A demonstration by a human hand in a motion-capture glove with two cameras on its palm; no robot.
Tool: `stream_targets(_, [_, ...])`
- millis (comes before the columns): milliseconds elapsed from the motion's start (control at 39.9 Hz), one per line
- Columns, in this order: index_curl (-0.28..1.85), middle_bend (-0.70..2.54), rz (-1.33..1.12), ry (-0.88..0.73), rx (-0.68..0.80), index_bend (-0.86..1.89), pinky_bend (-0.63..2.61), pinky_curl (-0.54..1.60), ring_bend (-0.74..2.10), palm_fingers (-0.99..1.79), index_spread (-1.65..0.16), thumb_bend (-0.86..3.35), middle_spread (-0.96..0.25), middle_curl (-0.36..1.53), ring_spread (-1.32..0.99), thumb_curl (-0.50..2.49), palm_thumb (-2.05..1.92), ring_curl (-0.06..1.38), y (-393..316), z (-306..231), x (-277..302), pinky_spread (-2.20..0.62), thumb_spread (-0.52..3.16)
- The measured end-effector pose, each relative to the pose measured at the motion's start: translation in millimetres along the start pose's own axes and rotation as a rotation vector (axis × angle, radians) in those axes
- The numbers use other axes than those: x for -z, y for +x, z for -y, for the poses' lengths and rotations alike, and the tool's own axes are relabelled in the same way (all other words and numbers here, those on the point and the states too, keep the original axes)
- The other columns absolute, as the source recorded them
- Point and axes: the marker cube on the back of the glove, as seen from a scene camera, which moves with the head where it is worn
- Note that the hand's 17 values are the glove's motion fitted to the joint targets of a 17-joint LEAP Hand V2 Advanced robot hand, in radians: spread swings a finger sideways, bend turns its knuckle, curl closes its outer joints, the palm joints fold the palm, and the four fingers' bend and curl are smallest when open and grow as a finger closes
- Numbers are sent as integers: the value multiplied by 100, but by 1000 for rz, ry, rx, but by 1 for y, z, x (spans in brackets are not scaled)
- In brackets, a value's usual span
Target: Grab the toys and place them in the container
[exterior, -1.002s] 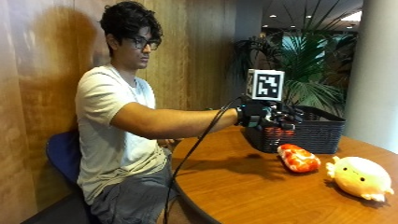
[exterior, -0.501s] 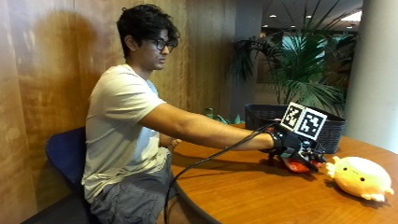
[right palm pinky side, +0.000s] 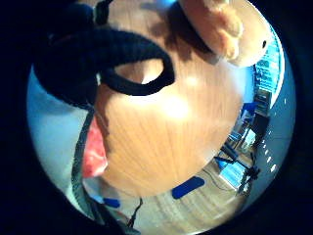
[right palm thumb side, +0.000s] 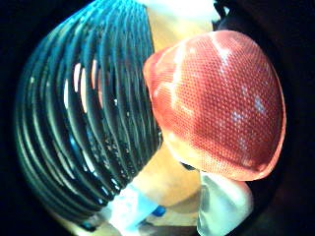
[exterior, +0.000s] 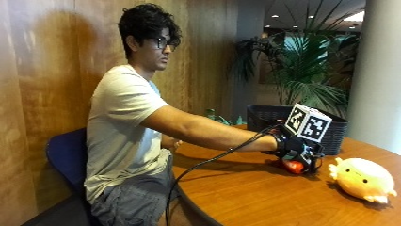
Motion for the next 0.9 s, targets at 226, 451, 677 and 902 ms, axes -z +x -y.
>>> stream_targets(226, [30, 49, -48, 148, -29, 55, 86, 31, 77, 98, -32, 22, -18, 34, -32, 63, 87, 37, 4, -31, 8, -38, 100])
stream_targets(451, [33, 58, 46, 431, -114, 48, 104, 41, 99, 116, -36, 17, -28, 42, -44, 72, 83, 48, 28, -91, 54, -42, 78])
stream_targets(677, [40, 86, 66, 553, -129, 56, 114, 49, 133, 123, -43, 19, -34, 57, -45, 82, 83, 62, 30, -146, 117, -43, 69])
stream_targets(902, [52, 107, 54, 651, -23, 70, 121, 54, 148, 113, -50, 23, -37, 72, -41, 92, 81, 69, -6, -175, 183, -43, 63])
